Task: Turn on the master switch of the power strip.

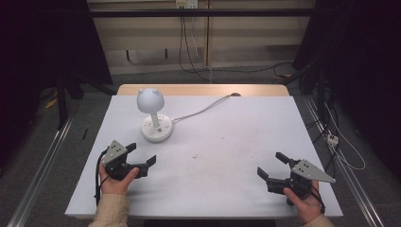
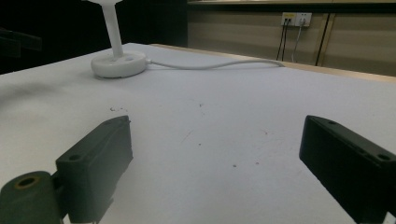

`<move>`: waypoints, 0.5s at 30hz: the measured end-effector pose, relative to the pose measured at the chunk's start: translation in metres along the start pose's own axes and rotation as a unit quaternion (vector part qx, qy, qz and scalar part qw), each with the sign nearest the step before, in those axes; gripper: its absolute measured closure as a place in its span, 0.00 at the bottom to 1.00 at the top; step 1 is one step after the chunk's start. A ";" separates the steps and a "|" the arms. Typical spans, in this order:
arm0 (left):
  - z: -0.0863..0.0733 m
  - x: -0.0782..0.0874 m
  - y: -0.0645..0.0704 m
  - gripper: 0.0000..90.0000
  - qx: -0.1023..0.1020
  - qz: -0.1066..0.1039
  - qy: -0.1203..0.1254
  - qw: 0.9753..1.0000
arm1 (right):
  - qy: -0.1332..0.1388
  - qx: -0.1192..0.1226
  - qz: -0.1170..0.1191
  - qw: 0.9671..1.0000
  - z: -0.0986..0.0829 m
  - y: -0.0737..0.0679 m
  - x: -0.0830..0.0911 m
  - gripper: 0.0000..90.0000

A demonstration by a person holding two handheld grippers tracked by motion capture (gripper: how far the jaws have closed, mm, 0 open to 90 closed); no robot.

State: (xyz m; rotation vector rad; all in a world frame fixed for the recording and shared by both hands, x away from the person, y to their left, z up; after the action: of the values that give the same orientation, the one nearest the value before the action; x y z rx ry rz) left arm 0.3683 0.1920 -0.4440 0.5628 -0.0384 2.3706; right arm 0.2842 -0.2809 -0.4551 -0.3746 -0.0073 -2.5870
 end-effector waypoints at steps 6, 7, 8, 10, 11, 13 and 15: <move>-0.001 0.002 -0.001 0.07 -0.003 -0.003 -0.002 1.000 | -0.001 0.000 0.001 1.000 0.000 0.000 0.000 0.10; -0.001 0.002 -0.001 0.07 -0.005 -0.003 -0.004 1.000 | -0.001 0.001 0.001 1.000 0.000 0.000 0.000 0.10; -0.001 0.003 -0.001 0.07 -0.004 -0.003 -0.003 1.000 | -0.002 0.001 0.001 1.000 0.000 0.000 0.000 0.10; -0.002 0.003 -0.001 0.07 -0.001 -0.002 -0.003 1.000 | -0.001 0.001 0.001 1.000 0.000 0.000 0.000 0.10; -0.002 0.004 -0.002 0.07 -0.002 -0.002 -0.003 1.000 | -0.001 0.001 0.001 1.000 0.000 0.000 0.000 0.10; -0.003 0.005 -0.003 0.07 -0.005 -0.002 -0.005 1.000 | -0.001 0.002 0.002 1.000 0.000 0.000 0.000 0.10; -0.003 0.007 -0.004 0.07 -0.006 0.000 -0.006 1.000 | 0.000 0.001 0.001 1.000 0.000 0.000 0.000 0.10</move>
State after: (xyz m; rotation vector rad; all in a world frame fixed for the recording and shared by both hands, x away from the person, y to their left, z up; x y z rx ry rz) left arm 0.3652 0.1999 -0.4446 0.5717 -0.0575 2.3646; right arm 0.2840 -0.2809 -0.4550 -0.3741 -0.0083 -2.5849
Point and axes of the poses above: each handheld gripper's, and its own axes: x roughly backward along the jaws, z roughly out of its top, y roughly to its right, the point moved 3 cm from there along -x, roughly forward along the jaws, and after that the axes turned 2 degrees about -y, right-handed, at the moved point
